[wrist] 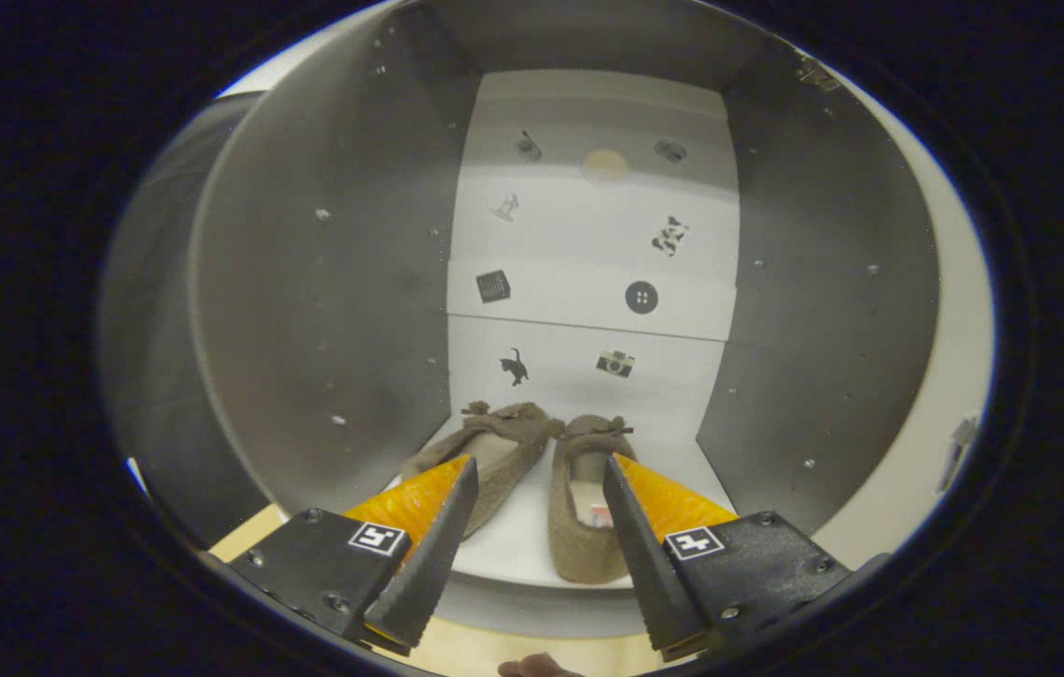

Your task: Open the shoe cabinet door, grab the shoes and put them into the shoe cabinet, then close the shoe cabinet door.

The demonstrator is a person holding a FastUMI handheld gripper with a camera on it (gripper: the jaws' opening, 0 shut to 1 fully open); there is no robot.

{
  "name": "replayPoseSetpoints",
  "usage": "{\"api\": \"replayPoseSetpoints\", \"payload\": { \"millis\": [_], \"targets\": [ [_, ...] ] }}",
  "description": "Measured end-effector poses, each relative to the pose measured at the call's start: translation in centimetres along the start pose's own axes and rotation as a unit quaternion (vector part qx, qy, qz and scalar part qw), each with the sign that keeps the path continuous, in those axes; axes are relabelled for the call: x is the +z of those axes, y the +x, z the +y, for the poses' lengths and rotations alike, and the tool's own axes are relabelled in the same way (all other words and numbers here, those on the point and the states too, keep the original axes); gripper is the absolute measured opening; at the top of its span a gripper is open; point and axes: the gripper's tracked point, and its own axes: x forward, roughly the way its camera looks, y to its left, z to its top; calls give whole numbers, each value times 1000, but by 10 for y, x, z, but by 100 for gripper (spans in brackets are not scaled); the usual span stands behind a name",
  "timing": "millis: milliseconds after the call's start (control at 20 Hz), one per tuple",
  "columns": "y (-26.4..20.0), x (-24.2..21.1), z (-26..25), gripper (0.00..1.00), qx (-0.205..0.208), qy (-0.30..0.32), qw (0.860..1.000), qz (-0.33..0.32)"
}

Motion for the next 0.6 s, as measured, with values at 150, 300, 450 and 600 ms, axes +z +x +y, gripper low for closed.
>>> {"api": "replayPoseSetpoints", "payload": {
  "millis": [150, 300, 450, 600],
  "targets": [
    [-56, 7, 10, 87, -1, 15, 1000, -12],
    [-115, 19, 27, 96, 20, 33, 999, -37],
    [-170, 18, 31, 100, 26, 36, 999, -31],
    [-228, 22, 30, 100, 23, 21, 999, -34]
  ]
}}
